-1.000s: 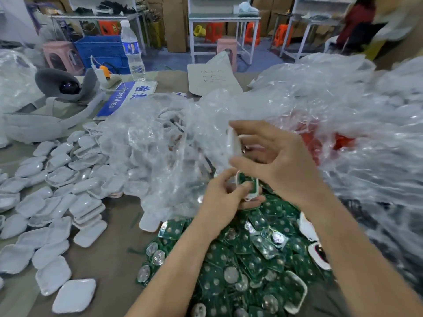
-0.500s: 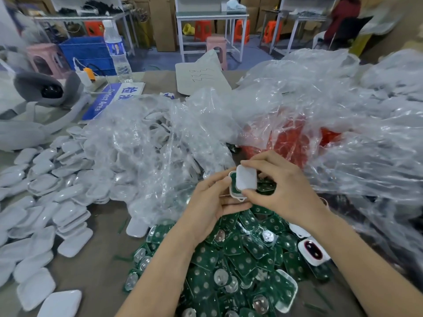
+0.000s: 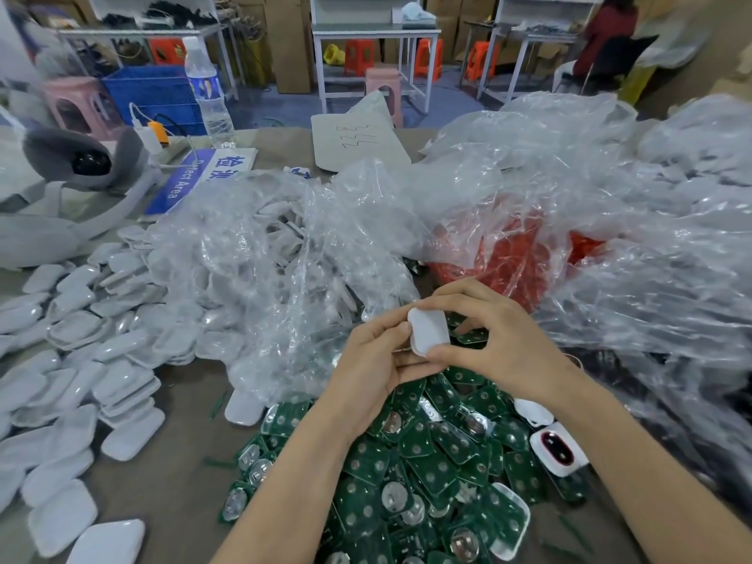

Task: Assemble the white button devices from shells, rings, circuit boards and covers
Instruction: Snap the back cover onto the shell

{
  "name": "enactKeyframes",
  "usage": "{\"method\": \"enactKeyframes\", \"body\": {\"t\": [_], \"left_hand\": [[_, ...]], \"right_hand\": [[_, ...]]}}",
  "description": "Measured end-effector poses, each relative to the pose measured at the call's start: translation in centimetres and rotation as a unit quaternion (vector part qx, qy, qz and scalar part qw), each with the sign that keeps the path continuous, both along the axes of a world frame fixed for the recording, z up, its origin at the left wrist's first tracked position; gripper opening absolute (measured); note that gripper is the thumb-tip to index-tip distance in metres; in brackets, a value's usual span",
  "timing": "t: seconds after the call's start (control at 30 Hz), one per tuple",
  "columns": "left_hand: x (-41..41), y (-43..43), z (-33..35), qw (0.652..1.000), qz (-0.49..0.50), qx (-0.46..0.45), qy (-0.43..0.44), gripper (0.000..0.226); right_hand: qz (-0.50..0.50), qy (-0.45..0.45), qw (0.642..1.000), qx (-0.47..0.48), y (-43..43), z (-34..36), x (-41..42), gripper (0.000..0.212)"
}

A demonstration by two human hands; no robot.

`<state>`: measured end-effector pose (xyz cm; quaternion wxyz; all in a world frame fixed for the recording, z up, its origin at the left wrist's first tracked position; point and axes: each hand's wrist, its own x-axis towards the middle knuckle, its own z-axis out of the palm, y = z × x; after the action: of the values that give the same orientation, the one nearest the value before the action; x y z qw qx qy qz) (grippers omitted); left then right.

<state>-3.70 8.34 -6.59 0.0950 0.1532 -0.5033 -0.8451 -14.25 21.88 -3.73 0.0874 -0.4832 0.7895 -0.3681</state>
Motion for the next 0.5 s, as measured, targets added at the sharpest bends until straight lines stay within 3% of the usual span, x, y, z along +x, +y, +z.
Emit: {"method": "enactKeyframes", "body": {"t": [0.27,0.4,0.5], "left_hand": [[0.24,0.28,-0.16,0.998,-0.023,-0.050,0.040,0.034],[0.29,0.34,0.19,0.997,-0.038,-0.047,0.055,0.036],[0.34,0.54,0.33,0.994,-0.046,-0.083,0.056,0.040]], "right_hand": [[-0.010,-0.059,0.998,-0.011,0.05,-0.13,-0.18,0.044],[0.003,-0.215,0.973,-0.079,0.38,0.13,-0.55,0.027],[-0.022,-0.295,0.947,-0.123,0.57,0.03,-0.72,0.027]]}}
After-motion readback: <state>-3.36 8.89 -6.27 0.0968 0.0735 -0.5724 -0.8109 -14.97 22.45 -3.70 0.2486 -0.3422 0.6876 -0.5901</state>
